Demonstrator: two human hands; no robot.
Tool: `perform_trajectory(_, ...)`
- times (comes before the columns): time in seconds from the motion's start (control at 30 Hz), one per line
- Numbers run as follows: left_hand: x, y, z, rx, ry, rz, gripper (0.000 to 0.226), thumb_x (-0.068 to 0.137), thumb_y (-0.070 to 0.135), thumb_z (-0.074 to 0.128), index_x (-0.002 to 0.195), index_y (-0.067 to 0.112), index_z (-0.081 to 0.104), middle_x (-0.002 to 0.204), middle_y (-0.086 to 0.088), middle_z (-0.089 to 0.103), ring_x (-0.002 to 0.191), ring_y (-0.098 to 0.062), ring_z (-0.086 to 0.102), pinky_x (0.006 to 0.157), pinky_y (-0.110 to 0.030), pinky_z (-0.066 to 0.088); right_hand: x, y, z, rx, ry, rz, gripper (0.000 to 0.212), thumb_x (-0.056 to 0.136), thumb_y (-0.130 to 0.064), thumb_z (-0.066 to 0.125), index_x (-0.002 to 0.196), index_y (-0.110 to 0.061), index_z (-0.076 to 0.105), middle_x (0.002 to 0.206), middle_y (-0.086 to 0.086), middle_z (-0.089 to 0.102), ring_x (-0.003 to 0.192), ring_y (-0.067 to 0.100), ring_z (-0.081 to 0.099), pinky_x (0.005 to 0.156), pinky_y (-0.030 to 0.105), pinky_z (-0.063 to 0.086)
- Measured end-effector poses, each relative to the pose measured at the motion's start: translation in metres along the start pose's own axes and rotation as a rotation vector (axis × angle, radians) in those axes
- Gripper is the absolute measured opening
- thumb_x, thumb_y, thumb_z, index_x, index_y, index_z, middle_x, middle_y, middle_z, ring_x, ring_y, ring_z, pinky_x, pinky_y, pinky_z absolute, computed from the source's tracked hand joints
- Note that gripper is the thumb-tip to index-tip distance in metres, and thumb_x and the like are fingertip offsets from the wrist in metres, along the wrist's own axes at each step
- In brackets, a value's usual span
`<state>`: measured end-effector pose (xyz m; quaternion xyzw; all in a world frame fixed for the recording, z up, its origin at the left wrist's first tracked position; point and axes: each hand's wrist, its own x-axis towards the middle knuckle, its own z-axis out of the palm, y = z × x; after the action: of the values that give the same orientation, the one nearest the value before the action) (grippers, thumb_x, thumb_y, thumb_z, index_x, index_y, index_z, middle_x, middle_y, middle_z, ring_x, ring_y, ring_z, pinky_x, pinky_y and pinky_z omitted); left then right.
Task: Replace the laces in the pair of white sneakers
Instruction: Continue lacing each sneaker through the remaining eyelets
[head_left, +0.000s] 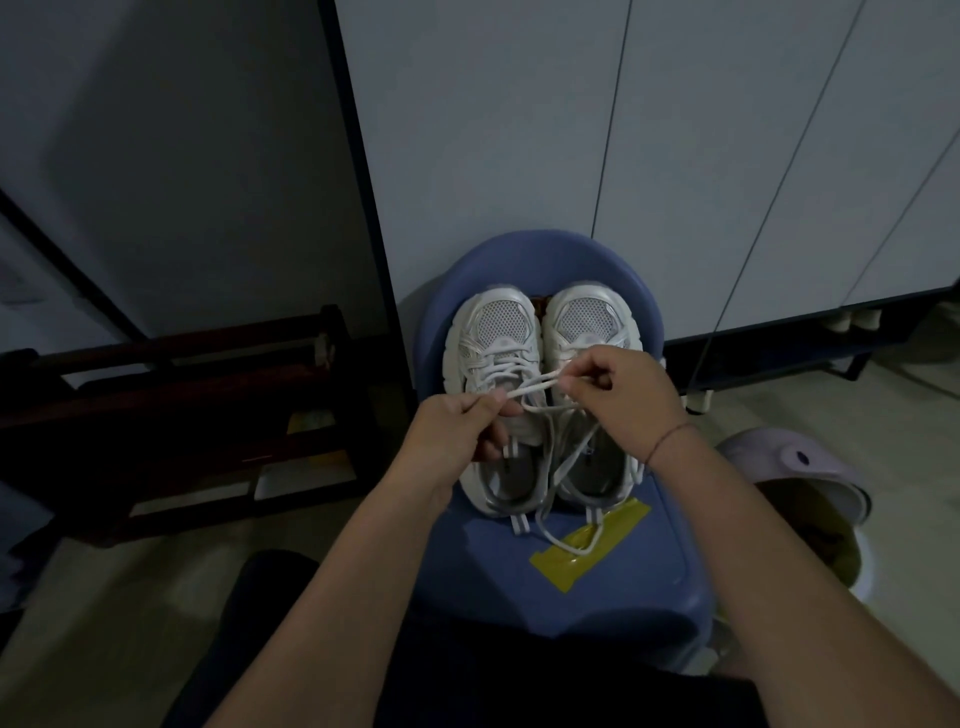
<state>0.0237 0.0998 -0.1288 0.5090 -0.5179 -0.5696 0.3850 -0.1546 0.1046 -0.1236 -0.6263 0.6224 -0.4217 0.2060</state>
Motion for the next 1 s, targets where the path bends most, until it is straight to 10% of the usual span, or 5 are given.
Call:
perform_trajectory(0.17,0.001,-0.003,0.005,0.05,-0.003,0.023,0.029,0.098,0.024,0.057,0.076,0.011,0.07,0.055,0.0,0.059,0.048,-0.007,0.047,0.05,-0.014,0.044,-0.004,-0.006,0.007,0.109,-0.219,-0.037,0.023,0.087,-0.011,0.065,0.108,-0.02,0.065,0.099,-0.005,0.068,0.097,0.007,0.062,0.087,0.021,0.049)
perform_trajectory(0.3,0.003,-0.006,0.011,0.003,0.03,0.004,0.031,0.098,0.028,0.057,0.075,0.01,0.07,0.056,-0.001,0.059,0.048,-0.008,0.047,0.049,-0.015,0.044,-0.006,-0.005,0.016,0.051,-0.208,-0.05,0.012,0.086,-0.012,0.066,0.097,-0.012,0.071,0.09,-0.002,0.07,0.088,0.011,0.065,0.082,0.023,0.052)
perform_trajectory(0.53,0.004,-0.021,0.034,-0.626,0.128,-0.607,0.045,0.094,0.044,0.059,0.072,0.006,0.054,0.064,-0.006,0.049,0.055,-0.015,0.047,0.05,-0.026,0.048,-0.001,0.001,0.008,0.027,-0.072,-0.015,0.005,0.086,-0.015,0.067,0.083,-0.016,0.07,0.079,-0.013,0.065,0.079,0.003,0.061,0.078,0.019,0.048)
perform_trajectory(0.73,0.01,-0.025,0.047,-0.86,0.188,-0.541,0.045,0.092,0.047,0.06,0.114,0.007,0.059,0.09,-0.012,0.058,0.086,-0.023,0.056,0.085,-0.034,0.047,0.0,0.008,0.016,0.021,-0.07,0.0,0.007,0.086,-0.014,0.067,0.088,-0.014,0.073,0.079,-0.013,0.065,0.076,-0.003,0.059,0.073,0.01,0.045)
perform_trajectory(1.0,0.006,-0.028,0.05,-0.862,0.205,-0.5,0.045,0.094,0.051,0.054,0.104,0.007,0.058,0.102,-0.007,0.065,0.097,-0.019,0.062,0.09,-0.03,0.046,0.005,0.017,0.028,0.04,-0.024,0.046,0.006,0.085,-0.012,0.068,0.085,-0.015,0.073,0.08,-0.009,0.065,0.074,-0.003,0.056,0.073,0.013,0.044)
